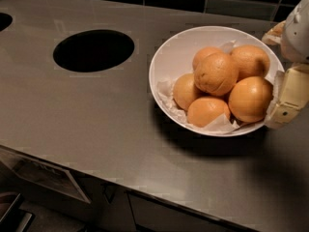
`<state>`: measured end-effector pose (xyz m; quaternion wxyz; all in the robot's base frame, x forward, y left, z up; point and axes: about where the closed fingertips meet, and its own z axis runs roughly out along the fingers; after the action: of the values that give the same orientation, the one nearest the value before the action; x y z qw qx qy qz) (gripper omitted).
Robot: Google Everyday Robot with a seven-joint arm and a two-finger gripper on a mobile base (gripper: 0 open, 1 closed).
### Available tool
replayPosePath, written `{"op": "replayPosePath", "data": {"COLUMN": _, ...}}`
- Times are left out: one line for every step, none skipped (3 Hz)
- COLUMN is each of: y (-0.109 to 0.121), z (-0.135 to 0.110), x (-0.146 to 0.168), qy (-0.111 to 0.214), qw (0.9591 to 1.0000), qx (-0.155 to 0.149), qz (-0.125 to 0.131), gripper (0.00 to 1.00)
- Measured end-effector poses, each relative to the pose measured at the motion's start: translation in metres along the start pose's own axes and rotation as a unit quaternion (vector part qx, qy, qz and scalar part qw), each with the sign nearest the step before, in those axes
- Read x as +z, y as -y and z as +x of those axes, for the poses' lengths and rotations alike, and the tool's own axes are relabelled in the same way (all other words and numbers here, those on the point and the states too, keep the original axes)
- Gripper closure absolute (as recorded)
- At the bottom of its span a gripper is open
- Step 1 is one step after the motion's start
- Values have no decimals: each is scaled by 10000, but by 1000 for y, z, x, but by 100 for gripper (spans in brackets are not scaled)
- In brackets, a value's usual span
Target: Pick orange from white bowl
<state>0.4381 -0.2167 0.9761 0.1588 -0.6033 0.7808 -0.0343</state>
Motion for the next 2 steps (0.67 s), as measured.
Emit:
{"op": "replayPosePath", "data": {"y": 0, "z": 0, "x": 0, "qy": 0, "qw": 10000, "qx": -1, "qz": 0, "gripper": 0}}
{"op": "replayPosePath", "data": {"y": 1, "z": -35, "x": 3, "qy": -61, "qw": 9990, "qx": -434, "qz": -3, "gripper": 0}}
